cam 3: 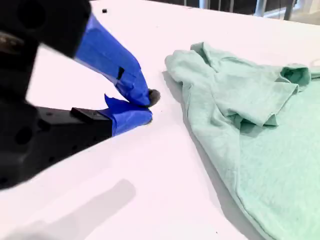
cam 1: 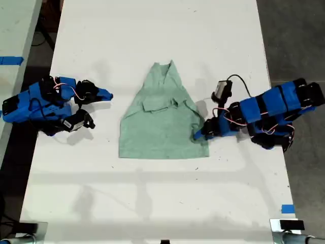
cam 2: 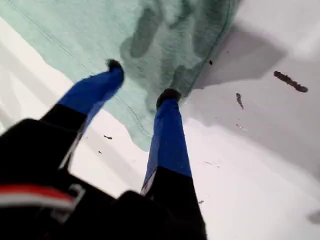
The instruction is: Fold t shirt
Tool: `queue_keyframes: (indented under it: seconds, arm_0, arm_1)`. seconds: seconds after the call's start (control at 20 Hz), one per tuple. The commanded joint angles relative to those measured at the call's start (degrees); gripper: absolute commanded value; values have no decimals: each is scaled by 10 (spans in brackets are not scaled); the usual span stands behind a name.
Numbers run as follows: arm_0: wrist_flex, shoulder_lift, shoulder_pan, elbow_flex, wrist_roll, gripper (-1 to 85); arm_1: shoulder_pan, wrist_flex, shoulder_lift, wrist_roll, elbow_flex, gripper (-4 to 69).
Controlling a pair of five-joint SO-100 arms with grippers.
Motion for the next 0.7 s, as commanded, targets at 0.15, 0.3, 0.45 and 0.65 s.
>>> queue_keyframes:
  seconds: [0.15,0.3,0.45,0.65]
  arm_0:
    - [1,4,3,25,-6,-2]
    - [1,4,3,25,-6,-2]
    - [1,4,3,25,-6,-2]
    - [1,4,4,25,-7,-2]
  arm_1:
    - [-23,-19,-20,33,24,356]
    - [-15,-4,-20,36,35,358]
    - [-18,-36,-53,35,36,333]
    - [-14,-68,-101,20,10,209]
